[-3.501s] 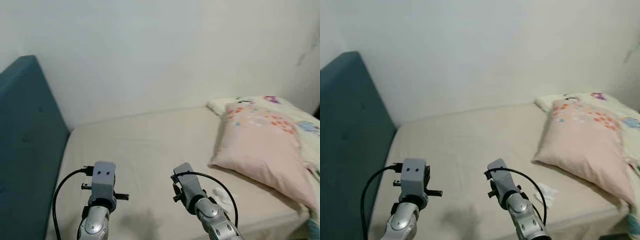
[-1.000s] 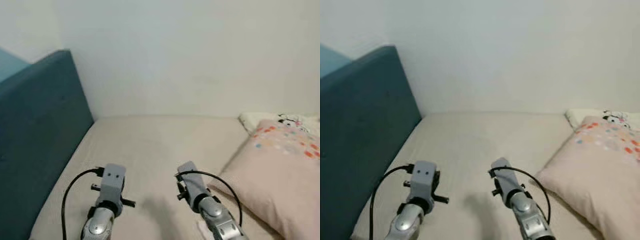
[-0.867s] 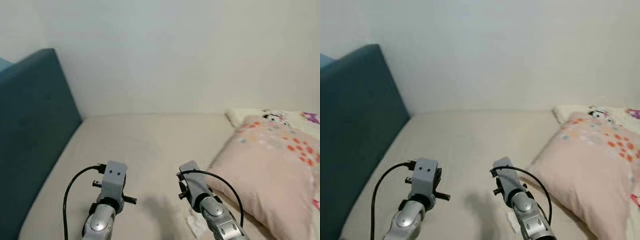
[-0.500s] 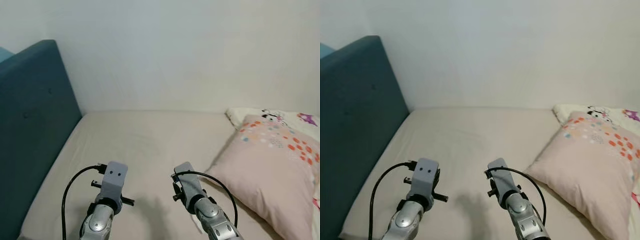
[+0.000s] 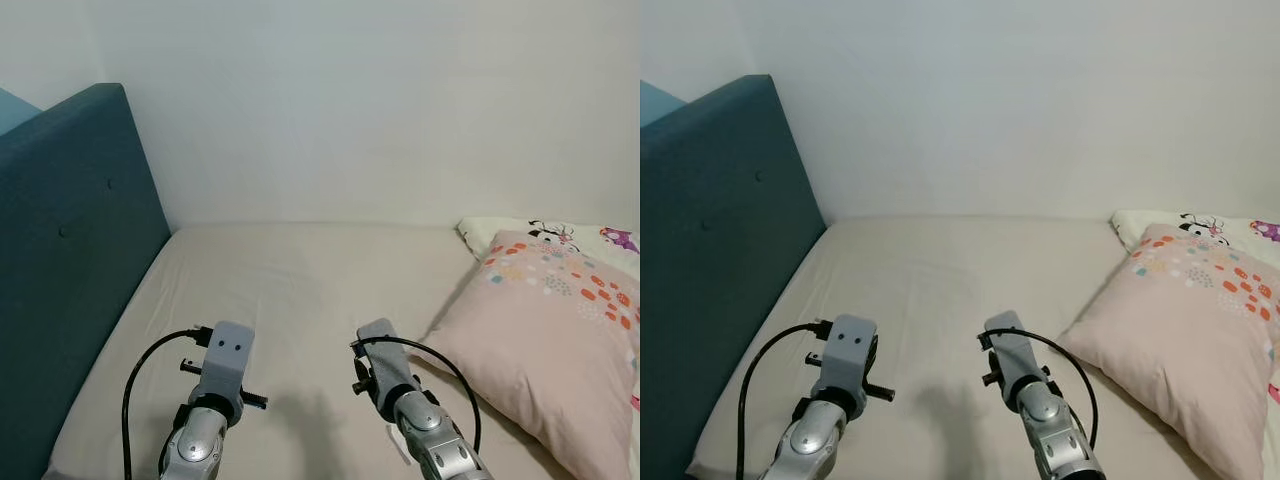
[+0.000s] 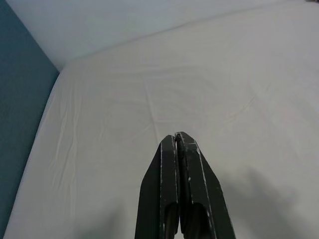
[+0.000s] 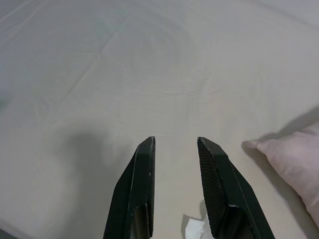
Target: Clean up the room
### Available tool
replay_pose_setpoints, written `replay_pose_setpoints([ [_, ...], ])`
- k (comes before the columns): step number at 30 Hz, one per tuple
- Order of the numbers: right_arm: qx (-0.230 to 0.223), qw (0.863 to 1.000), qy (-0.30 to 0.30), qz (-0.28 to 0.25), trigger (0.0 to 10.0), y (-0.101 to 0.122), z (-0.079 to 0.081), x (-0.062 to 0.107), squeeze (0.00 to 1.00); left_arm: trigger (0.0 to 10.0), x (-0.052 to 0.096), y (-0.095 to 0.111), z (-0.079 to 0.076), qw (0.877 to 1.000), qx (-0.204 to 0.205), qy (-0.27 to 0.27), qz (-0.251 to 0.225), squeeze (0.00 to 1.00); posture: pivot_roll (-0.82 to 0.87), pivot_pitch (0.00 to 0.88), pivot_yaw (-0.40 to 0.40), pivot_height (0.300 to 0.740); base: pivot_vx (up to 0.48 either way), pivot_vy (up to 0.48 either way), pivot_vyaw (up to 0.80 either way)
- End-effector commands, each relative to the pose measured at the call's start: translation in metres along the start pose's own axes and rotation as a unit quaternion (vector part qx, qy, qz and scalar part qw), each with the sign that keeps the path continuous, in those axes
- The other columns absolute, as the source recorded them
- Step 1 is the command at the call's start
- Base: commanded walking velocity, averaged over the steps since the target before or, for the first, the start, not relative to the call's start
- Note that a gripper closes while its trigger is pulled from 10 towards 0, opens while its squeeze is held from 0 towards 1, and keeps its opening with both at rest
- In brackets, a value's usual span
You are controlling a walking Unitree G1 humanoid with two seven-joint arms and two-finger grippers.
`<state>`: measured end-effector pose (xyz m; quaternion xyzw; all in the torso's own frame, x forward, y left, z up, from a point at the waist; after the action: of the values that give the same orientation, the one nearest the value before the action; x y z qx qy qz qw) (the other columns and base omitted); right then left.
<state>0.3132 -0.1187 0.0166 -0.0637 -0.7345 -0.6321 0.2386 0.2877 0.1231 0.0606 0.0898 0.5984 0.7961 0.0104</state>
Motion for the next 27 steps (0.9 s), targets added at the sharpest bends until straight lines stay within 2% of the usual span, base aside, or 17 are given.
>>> replay_pose_setpoints([
  [1, -0.010, 1.000, -0.001, 0.005, 10.0, -0.0013, 0.0008, -0.0003, 0.00, 10.0, 0.0001, -0.0063, 0.0009, 1.000, -0.010, -0.002, 0.012, 0.00, -0.03, 0.000, -0.004, 0.736, 0.000, 0.000, 0.00],
  [20, -0.018, 1.000, 0.005, 0.012, 10.0, -0.0052, 0.0039, 0.0008, 0.00, 10.0, 0.0006, -0.0069, -0.0012, 1.000, -0.012, -0.011, 0.012, 0.00, -0.03, 0.000, -0.003, 0.661, 0.000, 0.000, 0.00],
  [27, -0.016, 1.000, 0.009, 0.013, 10.0, -0.0058, 0.0052, 0.0009, 0.00, 10.0, 0.0006, -0.0066, -0.0025, 1.000, -0.015, -0.015, 0.011, 0.00, -0.03, 0.000, 0.000, 0.656, 0.000, 0.000, 0.00],
])
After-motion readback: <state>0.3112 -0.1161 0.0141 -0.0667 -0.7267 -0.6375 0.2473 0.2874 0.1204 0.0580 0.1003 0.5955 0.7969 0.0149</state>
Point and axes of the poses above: a point about 5 cm out from each wrist's last joint towards the gripper, its own x axis pointing back from the gripper into the wrist, its own y axis along the axis of the wrist's last joint, z = x × y, the point moved 3 cm from there along -x, pointing out of the wrist towards the gripper, and after that the axes turned 6 degrees about -x, right-handed, at the moved point
